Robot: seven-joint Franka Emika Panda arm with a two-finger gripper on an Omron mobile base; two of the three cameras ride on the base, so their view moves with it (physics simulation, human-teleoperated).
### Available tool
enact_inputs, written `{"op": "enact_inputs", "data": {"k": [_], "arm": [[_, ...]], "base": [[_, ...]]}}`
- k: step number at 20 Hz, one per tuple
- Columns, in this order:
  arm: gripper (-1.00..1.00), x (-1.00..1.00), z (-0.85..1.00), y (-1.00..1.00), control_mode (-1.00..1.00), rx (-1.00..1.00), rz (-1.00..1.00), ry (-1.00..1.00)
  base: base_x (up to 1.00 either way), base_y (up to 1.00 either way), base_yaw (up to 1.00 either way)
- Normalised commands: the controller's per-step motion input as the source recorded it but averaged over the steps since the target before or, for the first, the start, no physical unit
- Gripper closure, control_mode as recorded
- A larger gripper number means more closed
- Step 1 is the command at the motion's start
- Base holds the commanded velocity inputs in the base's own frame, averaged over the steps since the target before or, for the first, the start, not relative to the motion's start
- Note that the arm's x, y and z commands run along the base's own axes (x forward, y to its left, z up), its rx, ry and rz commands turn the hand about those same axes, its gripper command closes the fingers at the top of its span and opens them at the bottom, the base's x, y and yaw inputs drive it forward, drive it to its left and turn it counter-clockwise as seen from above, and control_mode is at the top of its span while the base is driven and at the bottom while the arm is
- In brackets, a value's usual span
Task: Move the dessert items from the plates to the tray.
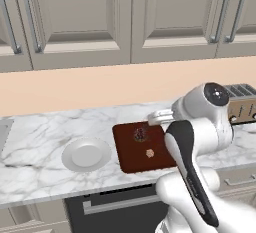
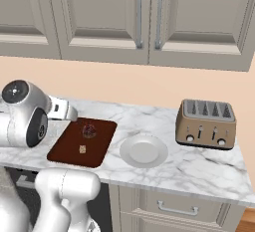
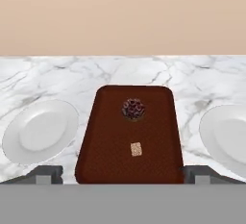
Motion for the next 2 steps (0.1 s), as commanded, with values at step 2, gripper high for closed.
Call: {"op": "enact_inputs", "data": {"k": [2], "arm": [[-1.00,-0.69,0.27,-0.21,-1.00,0.02,0.00,-0.11]], "base": [[0.00,0.00,0.00]]}}
